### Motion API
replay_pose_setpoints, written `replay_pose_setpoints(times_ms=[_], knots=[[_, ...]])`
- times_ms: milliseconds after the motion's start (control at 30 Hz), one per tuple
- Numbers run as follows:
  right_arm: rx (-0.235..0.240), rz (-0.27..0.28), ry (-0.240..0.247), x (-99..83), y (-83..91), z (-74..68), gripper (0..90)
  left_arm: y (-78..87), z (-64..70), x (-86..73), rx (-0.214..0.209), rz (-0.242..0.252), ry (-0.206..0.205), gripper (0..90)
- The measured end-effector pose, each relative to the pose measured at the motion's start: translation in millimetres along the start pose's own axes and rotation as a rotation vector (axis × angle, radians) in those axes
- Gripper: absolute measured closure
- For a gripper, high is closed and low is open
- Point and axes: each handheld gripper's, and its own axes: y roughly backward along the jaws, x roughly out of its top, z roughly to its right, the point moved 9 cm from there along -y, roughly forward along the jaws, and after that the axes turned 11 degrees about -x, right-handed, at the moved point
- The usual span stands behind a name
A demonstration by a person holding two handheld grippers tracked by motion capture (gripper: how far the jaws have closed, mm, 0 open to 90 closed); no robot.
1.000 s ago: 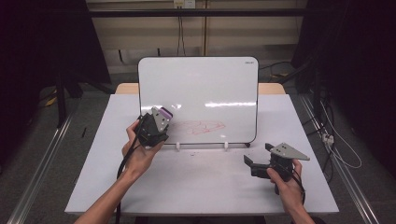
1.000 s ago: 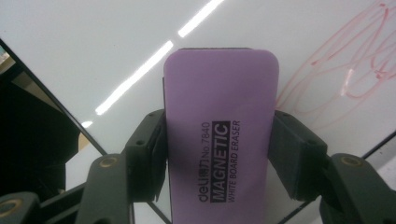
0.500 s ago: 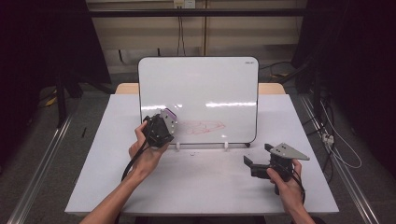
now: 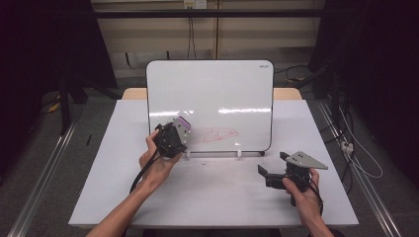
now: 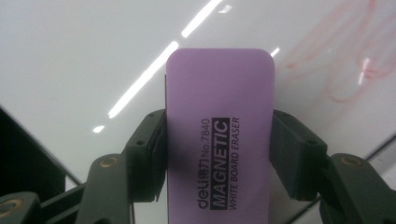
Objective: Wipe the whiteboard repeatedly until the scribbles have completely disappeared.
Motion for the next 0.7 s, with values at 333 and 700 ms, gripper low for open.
replay_pose_setpoints(times_ms=[333, 700], knots=[[-0.006, 0.0, 0.001, 0.1, -0.5, 0.3, 4.5, 2.1, -15.1, 5.4, 0.017, 0.022, 0.038, 41.5], [0.0, 0.003, 0.009, -0.1, 0.1, -1.6, 4.5, -11.9, 44.3, 9.9, -0.026, 0.02, -0.109, 41.5]])
